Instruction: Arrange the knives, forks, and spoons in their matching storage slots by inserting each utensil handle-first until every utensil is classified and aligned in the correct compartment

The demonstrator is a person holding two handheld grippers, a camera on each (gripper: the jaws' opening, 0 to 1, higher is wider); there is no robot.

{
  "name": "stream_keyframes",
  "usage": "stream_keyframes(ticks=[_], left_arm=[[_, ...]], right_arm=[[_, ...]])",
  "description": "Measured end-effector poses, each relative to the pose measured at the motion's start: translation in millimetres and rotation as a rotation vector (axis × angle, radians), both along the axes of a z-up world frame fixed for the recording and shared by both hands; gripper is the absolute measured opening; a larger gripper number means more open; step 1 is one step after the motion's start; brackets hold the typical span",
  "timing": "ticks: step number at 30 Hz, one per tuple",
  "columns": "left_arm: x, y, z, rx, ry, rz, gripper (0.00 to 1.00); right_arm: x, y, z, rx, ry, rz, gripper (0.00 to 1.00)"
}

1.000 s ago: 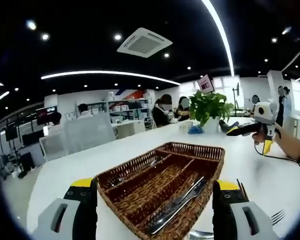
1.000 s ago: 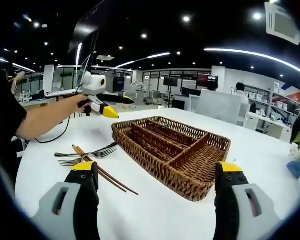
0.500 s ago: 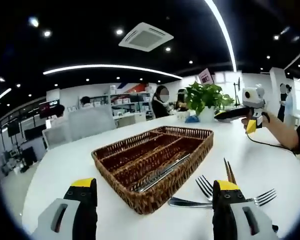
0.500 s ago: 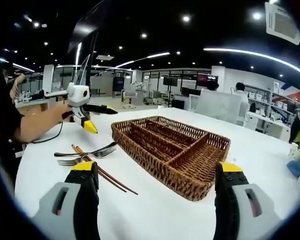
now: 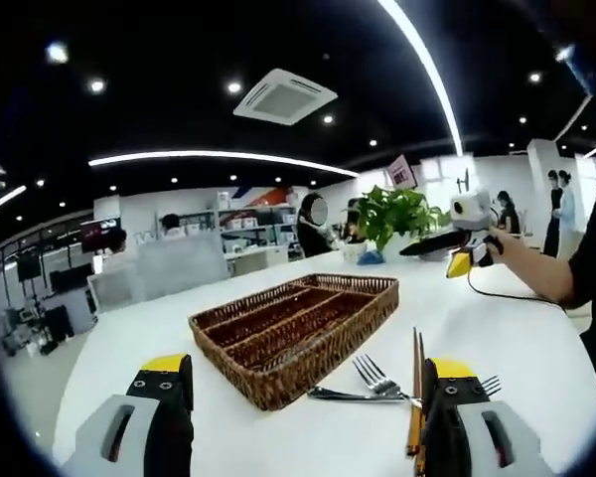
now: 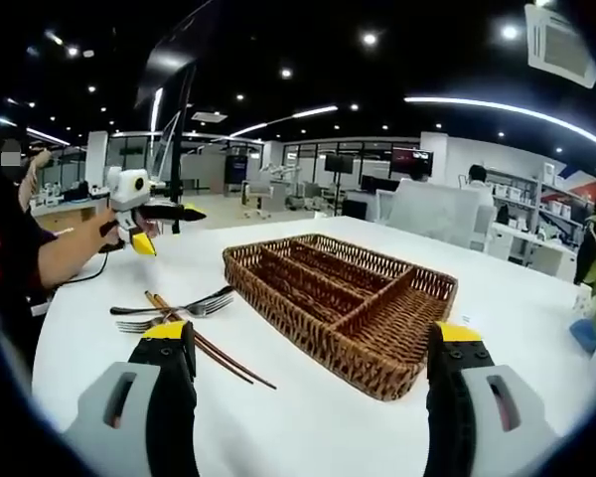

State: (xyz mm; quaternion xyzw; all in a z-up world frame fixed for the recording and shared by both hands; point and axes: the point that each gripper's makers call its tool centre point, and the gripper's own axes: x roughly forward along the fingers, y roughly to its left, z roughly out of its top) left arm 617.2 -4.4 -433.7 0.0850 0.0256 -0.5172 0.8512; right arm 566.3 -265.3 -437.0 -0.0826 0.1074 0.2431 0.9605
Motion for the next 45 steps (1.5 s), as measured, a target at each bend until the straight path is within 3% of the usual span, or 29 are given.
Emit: stream_keyframes(ticks=[20, 23, 25, 28, 37, 45], left_arm=[[1.6, -7, -5.7, 0.036, -0.031, 0.029, 1.00], [-2.9, -16, -7.1, 0.010, 0.025, 0.009, 1.00], [-4.4, -23, -10.2, 0.044, -0.003, 0.008, 1.00], [-3.6, -27, -23.6, 0.095, 0.022, 0.011, 1.00], [-5.0, -29, -29.3, 0.110, 0.039, 0.009, 1.00], [-19.0, -39, -49.6, 0.190, 0.065, -0.056, 1.00]], right_arm=[[-3, -2, 0.7, -0.009, -0.005, 0.004, 0.99], [-7, 6, -1.3, -0.048, -0.007, 0.029, 0.99], [-7, 7, -1.4, -0.071, -0.015, 0.034, 0.99], [-7, 0, 0.6, -0.058, -0.013, 0.014, 0.99], [-4, -9, 2.9, -0.013, -0.011, -0.020, 0.99], [-5, -3, 0.7, -0.015, -0.004, -0.008, 0.99]])
